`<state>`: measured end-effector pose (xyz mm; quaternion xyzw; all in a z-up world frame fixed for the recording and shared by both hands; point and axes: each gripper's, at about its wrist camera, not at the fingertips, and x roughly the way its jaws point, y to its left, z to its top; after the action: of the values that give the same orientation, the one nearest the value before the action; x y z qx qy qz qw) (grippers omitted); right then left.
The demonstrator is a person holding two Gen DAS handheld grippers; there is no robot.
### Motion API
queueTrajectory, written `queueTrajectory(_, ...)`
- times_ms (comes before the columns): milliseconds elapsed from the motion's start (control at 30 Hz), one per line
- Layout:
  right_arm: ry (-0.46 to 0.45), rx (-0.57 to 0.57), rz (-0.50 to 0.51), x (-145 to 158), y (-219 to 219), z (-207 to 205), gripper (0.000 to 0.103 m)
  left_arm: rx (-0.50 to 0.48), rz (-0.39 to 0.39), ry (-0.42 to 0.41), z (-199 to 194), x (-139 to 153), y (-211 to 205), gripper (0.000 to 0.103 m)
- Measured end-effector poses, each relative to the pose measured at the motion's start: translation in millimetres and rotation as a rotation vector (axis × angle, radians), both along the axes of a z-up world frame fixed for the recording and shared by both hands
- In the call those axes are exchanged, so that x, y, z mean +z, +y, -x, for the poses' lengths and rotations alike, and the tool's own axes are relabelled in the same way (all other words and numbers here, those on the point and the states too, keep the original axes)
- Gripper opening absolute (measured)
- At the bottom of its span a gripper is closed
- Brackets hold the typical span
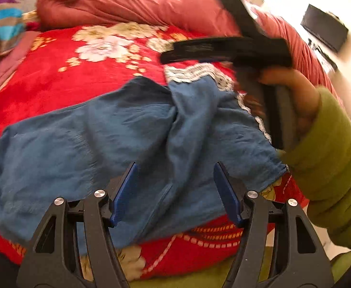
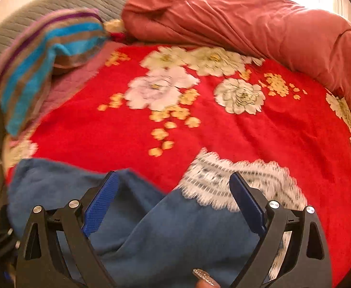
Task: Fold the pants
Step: 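Pinch the denim leg with the left gripper while the right gripper grasps the lace hem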
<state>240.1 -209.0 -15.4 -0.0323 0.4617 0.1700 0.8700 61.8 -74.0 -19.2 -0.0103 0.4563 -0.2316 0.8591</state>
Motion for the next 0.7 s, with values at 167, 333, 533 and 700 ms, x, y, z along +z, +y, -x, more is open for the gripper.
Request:
queueTrajectory(167, 0.070, -0.079, 0.047, -27.5, 2.6, -31.3, 0.093, -0.012, 0.027, 0.066, -23.6, -19.9, -7.9, 0.056)
queueTrajectory(333, 0.099, -0.115, 0.082, -46.2, 0.1, -42.4, 0.087, 0.008, 0.021, 0.071, -18.5, -37.8, -10.0, 0.035)
queueTrajectory(533, 0.074, -0.171, 0.015, -42.4, -22.3, -38.1, 0.038, 0.002, 0.042, 0.059, -13.5, -36.7, -6.8, 0.035)
queueTrajectory(700, -0.007, -0.176, -0.069, -10.7, -49.5, -9.3, 0.015, 0.017, 0.045, 0.046, -10.9, -35.6, -3.9, 0.038)
